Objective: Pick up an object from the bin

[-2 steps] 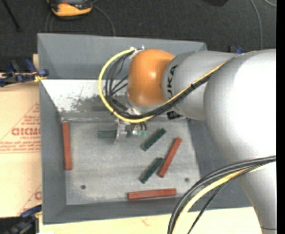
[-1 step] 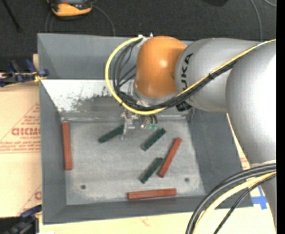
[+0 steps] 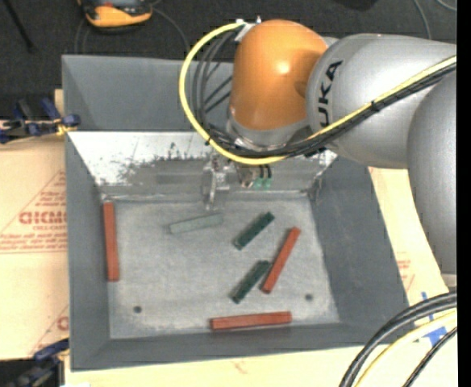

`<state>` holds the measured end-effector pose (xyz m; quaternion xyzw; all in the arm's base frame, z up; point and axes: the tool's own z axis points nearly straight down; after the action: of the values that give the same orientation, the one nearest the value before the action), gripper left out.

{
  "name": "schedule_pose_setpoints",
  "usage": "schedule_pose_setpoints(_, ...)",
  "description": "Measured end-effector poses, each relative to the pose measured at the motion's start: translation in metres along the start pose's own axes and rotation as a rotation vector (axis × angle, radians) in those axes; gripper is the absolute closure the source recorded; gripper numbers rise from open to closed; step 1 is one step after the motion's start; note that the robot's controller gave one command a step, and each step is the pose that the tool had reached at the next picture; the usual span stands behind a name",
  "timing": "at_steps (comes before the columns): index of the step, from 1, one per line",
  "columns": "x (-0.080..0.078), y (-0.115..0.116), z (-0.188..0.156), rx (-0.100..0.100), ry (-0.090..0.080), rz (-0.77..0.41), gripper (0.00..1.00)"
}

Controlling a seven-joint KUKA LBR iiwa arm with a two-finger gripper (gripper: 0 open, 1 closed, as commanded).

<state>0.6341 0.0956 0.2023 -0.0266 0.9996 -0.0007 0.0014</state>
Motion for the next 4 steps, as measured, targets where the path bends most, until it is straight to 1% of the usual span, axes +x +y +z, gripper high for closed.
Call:
schedule_pose_setpoints(1,0.012,0.013,-0.028,0.000,-0.004,-0.129,1.00)
schedule_pose_setpoints(2,0.021,0.013,0.054,-0.003,0.000,0.034,0.00)
schedule_pose_setpoints(3,0.021,0.013,0.053,-0.004,-0.001,0.034,0.00)
schedule_pose_setpoints(4,0.007,0.001,0.093,-0.005,-0.009,0.047,0.00)
